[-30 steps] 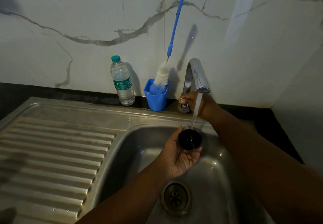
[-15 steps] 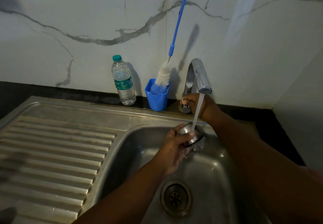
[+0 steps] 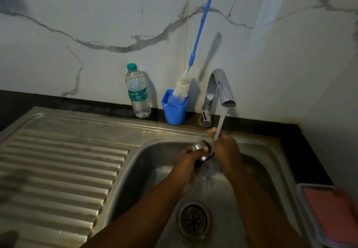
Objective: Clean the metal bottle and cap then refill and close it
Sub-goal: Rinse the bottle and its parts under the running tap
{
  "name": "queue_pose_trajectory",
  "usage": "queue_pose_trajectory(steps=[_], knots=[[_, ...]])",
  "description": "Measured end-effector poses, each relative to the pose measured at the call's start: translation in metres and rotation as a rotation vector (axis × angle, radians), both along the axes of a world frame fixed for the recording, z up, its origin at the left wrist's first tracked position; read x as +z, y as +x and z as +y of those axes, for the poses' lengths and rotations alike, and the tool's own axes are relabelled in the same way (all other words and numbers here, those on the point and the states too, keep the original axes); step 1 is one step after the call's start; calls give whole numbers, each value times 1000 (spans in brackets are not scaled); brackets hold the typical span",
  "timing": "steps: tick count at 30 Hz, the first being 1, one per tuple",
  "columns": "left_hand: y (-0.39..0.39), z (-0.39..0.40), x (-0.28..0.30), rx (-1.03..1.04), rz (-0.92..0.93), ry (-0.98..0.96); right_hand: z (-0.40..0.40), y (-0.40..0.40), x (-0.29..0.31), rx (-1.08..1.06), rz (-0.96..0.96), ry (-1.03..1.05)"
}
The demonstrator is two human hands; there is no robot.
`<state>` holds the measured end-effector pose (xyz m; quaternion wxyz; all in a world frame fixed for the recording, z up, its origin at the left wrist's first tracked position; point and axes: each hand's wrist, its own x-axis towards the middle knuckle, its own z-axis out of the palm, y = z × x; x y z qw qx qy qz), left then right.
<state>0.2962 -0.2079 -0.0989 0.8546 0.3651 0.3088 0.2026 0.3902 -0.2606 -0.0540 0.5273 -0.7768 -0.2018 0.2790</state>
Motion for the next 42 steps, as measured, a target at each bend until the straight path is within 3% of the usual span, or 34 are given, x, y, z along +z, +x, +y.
queue_pose_trajectory(steps=[3, 7, 8, 11, 13, 17, 19, 21, 24, 26, 28, 32, 33, 36, 38, 40, 42], knots=[[-2, -4, -2, 10, 1, -15, -19, -37, -12, 113, 28, 55], [-6, -11, -3, -50, -25, -45, -37, -39, -37, 271, -372, -40], [-6, -12, -3, -56, -20, -70, -40, -33, -40, 243, -349, -16], [-4, -20, -1, -79, -49, -160, -47, -19, -38, 133, -5, 144], [-1, -22, 1, -82, -65, -175, -48, -19, -35, 96, 19, 165], [1, -21, 9, -116, -23, -68, -40, -40, -33, 177, -363, -72], [0, -20, 12, -111, -1, -51, -36, -42, -37, 200, -453, -70], [0, -19, 13, -99, 28, -43, -34, -39, -40, 138, -281, 40], [1, -23, 11, -84, 35, -83, -30, -28, -37, -152, 218, 201], [3, -26, 9, -91, 65, -61, -28, -22, -32, -243, 397, 171], [5, -26, 6, -95, 123, 45, -24, -28, -31, -215, 316, 148], [4, -20, 5, -75, 142, 170, -15, -51, -42, -75, -100, 130], [4, -20, 6, -78, 113, 160, -15, -49, -40, -96, -62, 160], [5, -22, 10, -86, 37, 68, -21, -26, -27, -235, 380, 247], [8, -26, 6, -69, 20, 42, -24, -17, -24, -252, 535, 233], [9, -27, 7, -53, 23, 45, -21, -26, -22, -200, 431, 202], [9, -22, 8, -32, 22, 61, -18, -40, -29, -87, 173, 190]])
